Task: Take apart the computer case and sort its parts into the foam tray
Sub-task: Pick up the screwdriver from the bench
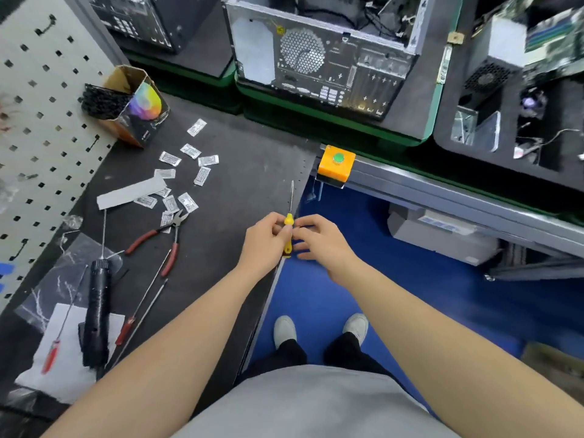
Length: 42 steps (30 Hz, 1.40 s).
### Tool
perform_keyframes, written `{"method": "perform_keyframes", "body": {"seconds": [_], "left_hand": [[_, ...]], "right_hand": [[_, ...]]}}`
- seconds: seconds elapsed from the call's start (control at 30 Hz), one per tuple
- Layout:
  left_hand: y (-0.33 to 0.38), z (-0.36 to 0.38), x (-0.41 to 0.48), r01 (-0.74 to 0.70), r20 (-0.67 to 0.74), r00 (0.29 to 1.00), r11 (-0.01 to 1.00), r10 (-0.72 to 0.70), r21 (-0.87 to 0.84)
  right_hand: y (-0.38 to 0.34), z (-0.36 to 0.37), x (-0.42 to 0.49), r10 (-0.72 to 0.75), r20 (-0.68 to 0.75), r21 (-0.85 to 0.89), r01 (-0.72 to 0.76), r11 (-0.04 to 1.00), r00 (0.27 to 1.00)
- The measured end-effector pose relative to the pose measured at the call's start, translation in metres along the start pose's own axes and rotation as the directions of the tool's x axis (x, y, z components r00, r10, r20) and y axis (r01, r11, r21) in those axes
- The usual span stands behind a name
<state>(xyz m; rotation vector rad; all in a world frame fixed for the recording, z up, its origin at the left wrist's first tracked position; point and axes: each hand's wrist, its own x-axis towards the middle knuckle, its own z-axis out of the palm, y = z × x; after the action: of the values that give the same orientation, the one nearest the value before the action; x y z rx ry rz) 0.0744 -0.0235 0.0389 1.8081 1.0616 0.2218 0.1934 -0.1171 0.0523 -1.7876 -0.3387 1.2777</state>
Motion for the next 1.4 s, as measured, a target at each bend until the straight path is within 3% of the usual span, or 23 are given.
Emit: {"method": "perform_keyframes", "body": {"seconds": [0.4, 0.77, 1.13, 1.4], "left_hand": [[0.137, 0.163, 0.016, -0.169, 0.301, 0.938, 0.985, 0.171, -0.033], [0.275, 0.359, -0.017, -0.261, 0.452, 0.855, 0.964, 0.255, -0.050], [0.358, 0.467, 0.010, -0.354, 0.507, 0.804, 0.935, 0.311, -0.011], [0.419, 0.533, 0.083, -0.316, 0.544, 0.796, 0.949, 0.265, 0.000]], "right_hand": [[0.036, -0.194, -0.051, -0.009, -0.309, 0.245, 0.089, 0.966, 0.951], [0.089, -0.398, -0.127, 0.055, -0.555, 0.358, 0.178, 0.917, 0.830], [0.097, -0.522, -0.123, 0.108, -0.653, 0.404, 0.224, 0.887, 0.750], [0.070, -0.617, -0.073, 0.141, -0.654, 0.418, 0.200, 0.886, 0.743]]}}
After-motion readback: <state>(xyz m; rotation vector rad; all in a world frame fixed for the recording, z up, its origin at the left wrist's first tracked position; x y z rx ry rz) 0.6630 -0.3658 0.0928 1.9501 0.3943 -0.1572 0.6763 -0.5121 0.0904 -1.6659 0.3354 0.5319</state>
